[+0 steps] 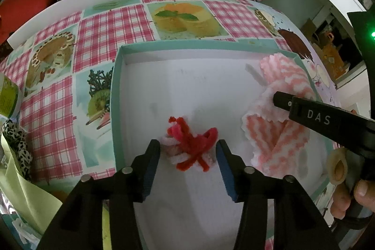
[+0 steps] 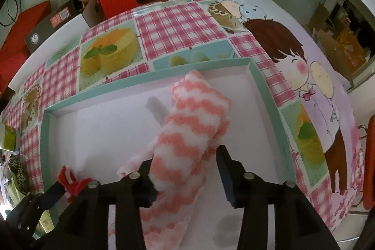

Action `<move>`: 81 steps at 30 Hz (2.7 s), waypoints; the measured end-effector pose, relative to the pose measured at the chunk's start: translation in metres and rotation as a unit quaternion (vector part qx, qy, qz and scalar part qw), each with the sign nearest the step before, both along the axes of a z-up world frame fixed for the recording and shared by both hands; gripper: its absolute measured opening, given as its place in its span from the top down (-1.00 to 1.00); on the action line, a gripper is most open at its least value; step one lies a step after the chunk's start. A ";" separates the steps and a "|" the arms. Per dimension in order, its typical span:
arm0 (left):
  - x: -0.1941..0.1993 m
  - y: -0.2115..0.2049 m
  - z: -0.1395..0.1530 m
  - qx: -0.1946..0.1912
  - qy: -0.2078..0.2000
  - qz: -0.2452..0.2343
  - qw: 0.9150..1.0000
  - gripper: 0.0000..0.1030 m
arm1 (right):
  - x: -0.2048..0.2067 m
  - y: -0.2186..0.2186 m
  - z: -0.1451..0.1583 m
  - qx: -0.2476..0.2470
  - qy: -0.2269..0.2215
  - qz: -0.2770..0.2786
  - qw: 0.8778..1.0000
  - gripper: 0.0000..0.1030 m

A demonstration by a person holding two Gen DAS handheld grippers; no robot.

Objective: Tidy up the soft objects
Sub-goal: 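Carry the red figure to the white tray with the left gripper while the right carries the towel there, then open the left gripper over the tray while the right releases the towel into it, then withdraw both grippers from the tray back toward the pile of items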

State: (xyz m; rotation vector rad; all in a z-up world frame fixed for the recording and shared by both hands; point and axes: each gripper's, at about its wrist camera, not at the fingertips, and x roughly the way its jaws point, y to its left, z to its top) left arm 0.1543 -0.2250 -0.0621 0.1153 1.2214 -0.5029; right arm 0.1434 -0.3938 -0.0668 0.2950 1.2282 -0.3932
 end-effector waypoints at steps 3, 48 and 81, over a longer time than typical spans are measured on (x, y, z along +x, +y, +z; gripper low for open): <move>-0.002 0.001 0.004 -0.001 -0.005 -0.004 1.000 0.01 | -0.001 0.001 0.008 -0.009 -0.007 0.000 1.000 -0.20; 0.016 0.074 0.048 -0.035 -0.068 0.125 0.989 -0.95 | -0.009 0.009 0.050 -0.049 -0.057 0.010 0.997 -1.00; 0.036 0.262 0.073 -0.003 -0.036 0.310 0.950 -0.95 | 0.023 0.132 0.064 -0.037 -0.098 0.162 0.981 -1.00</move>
